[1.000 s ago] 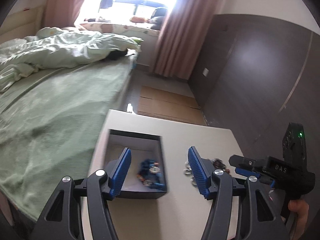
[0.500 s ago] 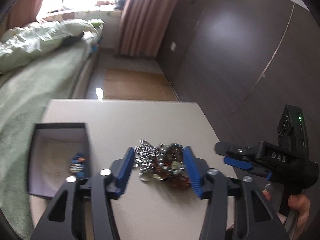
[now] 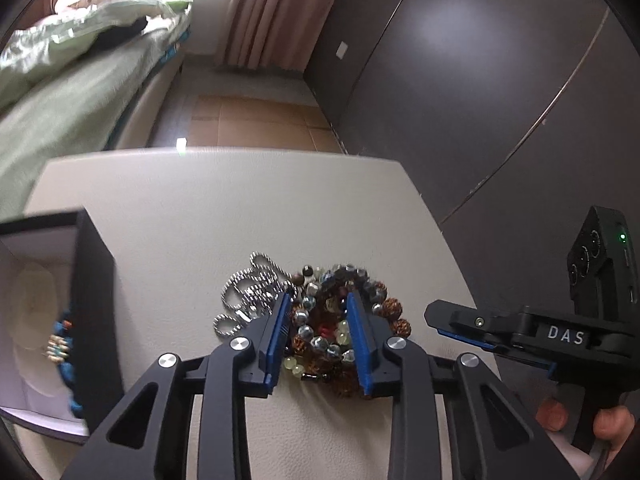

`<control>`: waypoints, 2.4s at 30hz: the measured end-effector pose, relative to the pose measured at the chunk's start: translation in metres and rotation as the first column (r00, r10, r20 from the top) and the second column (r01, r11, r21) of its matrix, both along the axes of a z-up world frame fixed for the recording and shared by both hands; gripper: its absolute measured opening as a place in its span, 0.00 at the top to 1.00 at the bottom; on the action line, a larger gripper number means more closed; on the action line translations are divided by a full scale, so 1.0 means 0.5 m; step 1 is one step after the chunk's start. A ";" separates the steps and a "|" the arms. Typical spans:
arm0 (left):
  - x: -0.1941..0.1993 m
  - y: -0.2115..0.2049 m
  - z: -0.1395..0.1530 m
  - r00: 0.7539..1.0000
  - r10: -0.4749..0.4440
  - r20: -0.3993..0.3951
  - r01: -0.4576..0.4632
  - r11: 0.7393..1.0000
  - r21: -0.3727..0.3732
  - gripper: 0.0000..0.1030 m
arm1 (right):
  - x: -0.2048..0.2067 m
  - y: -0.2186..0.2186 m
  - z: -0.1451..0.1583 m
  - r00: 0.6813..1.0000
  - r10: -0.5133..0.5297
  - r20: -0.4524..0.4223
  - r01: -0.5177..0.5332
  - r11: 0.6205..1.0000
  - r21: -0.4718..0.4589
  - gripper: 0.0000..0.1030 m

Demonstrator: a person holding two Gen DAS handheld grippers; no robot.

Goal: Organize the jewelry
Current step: 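Grasp the dark beaded bracelet with the left tool while the right grasps the brown rudraksha bracelet, then lower both held bracelets into the black box and open both tools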

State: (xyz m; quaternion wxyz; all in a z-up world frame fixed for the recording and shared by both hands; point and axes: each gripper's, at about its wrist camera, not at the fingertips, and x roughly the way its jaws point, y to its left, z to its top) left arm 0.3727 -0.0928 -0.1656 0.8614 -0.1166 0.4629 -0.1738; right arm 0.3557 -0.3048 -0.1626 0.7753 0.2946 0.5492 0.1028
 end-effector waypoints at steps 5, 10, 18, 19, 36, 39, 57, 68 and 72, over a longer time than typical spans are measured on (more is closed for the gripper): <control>0.008 -0.011 -0.027 1.000 -0.001 -0.027 0.003 0.999 0.051 0.80 | 0.005 0.015 -0.011 1.000 0.008 -0.014 -0.009 1.000 -0.023 0.71; 0.007 0.000 -0.031 0.999 0.010 -0.039 -0.008 0.999 0.043 0.94 | 0.008 0.048 -0.016 0.999 0.040 -0.019 -0.041 0.998 -0.058 0.73; -0.017 0.035 0.031 0.999 0.036 0.039 -0.035 0.999 -0.036 0.94 | 0.015 0.072 -0.022 0.998 0.056 -0.019 -0.057 0.991 -0.121 0.73; -0.020 0.041 0.041 0.998 0.044 0.051 -0.041 0.998 -0.043 0.94 | 0.015 0.076 -0.021 0.998 0.059 -0.016 -0.060 0.989 -0.133 0.73; -0.062 0.091 0.136 0.987 0.098 0.131 -0.089 0.993 -0.072 0.94 | 0.012 0.156 -0.014 0.982 0.188 0.022 -0.165 0.907 -0.389 0.81; -0.076 0.104 0.158 0.984 0.102 0.149 -0.093 0.994 -0.061 0.94 | 0.005 0.154 0.008 0.978 0.198 0.066 -0.163 0.924 -0.347 0.81; -0.153 0.211 0.251 0.956 0.189 0.226 -0.191 0.981 -0.015 0.94 | -0.005 0.173 0.138 0.926 0.191 0.326 -0.222 0.973 0.059 0.81; -0.164 0.274 0.241 0.947 0.242 0.212 -0.246 0.969 -0.008 0.94 | -0.016 0.207 0.199 0.877 0.146 0.458 -0.267 0.940 0.212 0.81; -0.165 0.292 0.234 0.945 0.256 0.205 -0.259 0.966 -0.015 0.94 | -0.022 0.203 0.219 0.858 0.095 0.504 -0.288 0.902 0.320 0.81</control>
